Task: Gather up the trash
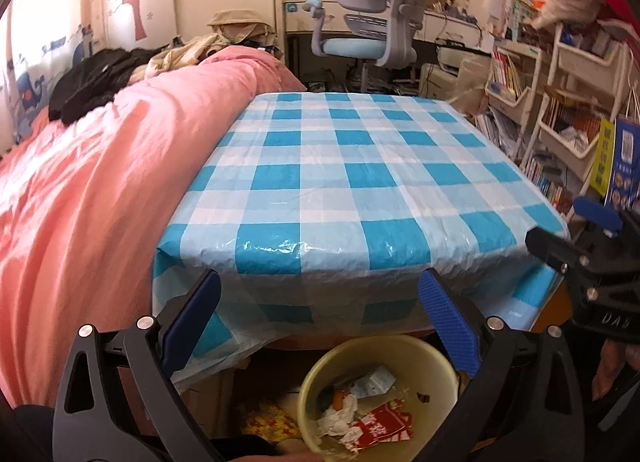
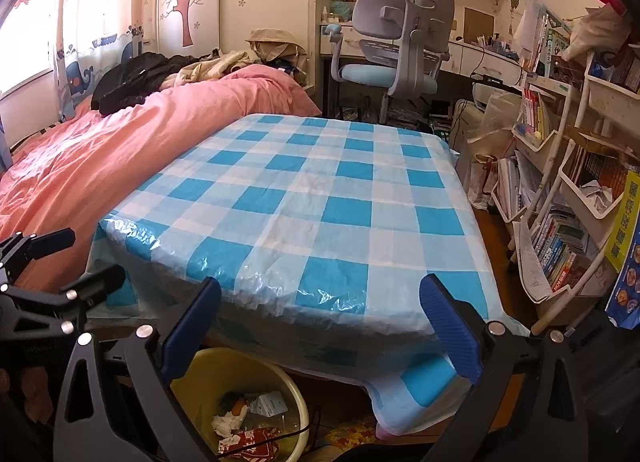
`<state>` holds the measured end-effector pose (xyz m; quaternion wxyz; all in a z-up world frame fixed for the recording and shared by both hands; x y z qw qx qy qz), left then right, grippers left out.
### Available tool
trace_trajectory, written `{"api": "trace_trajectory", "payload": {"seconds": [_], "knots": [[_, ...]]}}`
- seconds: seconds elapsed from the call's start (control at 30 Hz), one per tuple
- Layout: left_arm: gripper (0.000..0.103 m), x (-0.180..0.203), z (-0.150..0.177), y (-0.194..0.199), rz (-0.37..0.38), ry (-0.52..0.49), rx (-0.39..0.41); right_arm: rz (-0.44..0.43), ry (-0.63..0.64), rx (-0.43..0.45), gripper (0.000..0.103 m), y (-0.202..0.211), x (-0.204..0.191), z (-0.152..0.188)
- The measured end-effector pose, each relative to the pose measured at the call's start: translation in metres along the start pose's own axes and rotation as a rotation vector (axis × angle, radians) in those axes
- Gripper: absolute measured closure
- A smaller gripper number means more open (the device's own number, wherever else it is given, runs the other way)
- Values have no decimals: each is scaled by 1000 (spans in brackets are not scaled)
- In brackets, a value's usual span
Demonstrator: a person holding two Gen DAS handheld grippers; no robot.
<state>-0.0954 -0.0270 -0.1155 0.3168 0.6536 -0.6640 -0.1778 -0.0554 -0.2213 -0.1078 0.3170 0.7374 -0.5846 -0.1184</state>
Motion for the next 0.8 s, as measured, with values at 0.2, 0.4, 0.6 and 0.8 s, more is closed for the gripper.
{"api": "trace_trajectory", "payload": {"seconds": [0.2,0.4,0.6,0.8], "knots": [[7,-6,-8,6,106,122,46,1,0,0,8,0,0,0],[7,-9,-7,0,72,115,44,8,2,-10,8,-3,2,3],[7,-23,-3,-14,-30,114,3,12,-1,-17,8,-3,3,3],[8,-35,-1,-21,-47,168,-22,12,-3,-18,8,-3,4,4]]}}
Point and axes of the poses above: each gripper's, at about its wrist camera, not at the fingertips, and y roughly against the way its jaws point, x to its right, z to its underside, the point moved 10 cm from there along -y, roughly the way its jaws point, and after that the axes turned 13 degrees about y, right-handed, at the moved point
